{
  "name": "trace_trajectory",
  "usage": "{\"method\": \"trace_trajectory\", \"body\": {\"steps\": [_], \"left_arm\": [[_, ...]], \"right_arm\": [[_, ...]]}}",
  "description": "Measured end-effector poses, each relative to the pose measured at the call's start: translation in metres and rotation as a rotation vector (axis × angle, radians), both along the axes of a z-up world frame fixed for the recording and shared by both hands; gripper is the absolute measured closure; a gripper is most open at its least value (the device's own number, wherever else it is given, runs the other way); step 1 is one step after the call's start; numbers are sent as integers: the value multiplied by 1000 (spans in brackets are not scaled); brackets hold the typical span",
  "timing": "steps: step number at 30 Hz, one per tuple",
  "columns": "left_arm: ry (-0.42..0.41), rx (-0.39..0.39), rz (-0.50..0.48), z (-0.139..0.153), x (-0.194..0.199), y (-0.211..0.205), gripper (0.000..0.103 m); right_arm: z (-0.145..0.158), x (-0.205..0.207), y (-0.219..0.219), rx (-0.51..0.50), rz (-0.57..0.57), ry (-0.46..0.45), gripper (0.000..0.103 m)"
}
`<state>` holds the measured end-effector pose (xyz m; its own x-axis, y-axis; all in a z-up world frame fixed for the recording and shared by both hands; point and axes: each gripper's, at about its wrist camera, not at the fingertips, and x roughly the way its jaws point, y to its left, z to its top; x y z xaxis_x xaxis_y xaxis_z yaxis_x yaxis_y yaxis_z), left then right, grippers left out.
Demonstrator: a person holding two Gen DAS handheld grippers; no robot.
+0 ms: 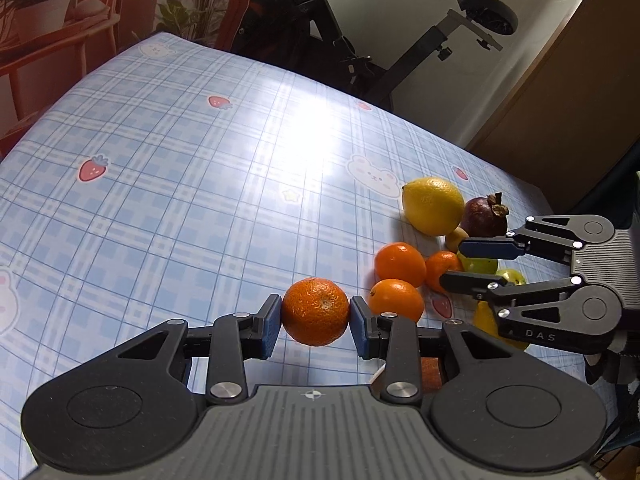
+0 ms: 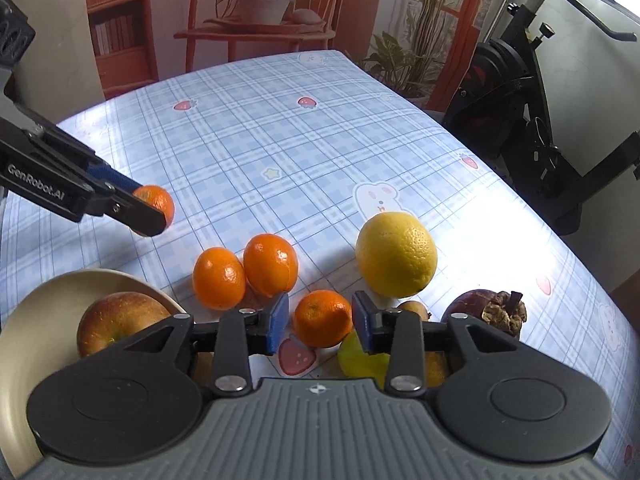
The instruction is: Organize fruits
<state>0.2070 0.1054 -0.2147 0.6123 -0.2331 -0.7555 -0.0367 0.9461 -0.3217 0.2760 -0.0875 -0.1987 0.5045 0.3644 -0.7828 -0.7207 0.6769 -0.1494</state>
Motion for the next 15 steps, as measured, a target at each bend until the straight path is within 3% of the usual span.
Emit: {"method": "trace_trajectory", "body": {"steps": [10, 15], "left_arm": [[-23, -11, -26, 6, -9, -7, 64], [-31, -4, -37, 11, -18, -10, 64]], "right_arm": [[-18, 8, 21, -174, 76, -11, 61], [-22, 10, 25, -186, 63, -17, 65]]}}
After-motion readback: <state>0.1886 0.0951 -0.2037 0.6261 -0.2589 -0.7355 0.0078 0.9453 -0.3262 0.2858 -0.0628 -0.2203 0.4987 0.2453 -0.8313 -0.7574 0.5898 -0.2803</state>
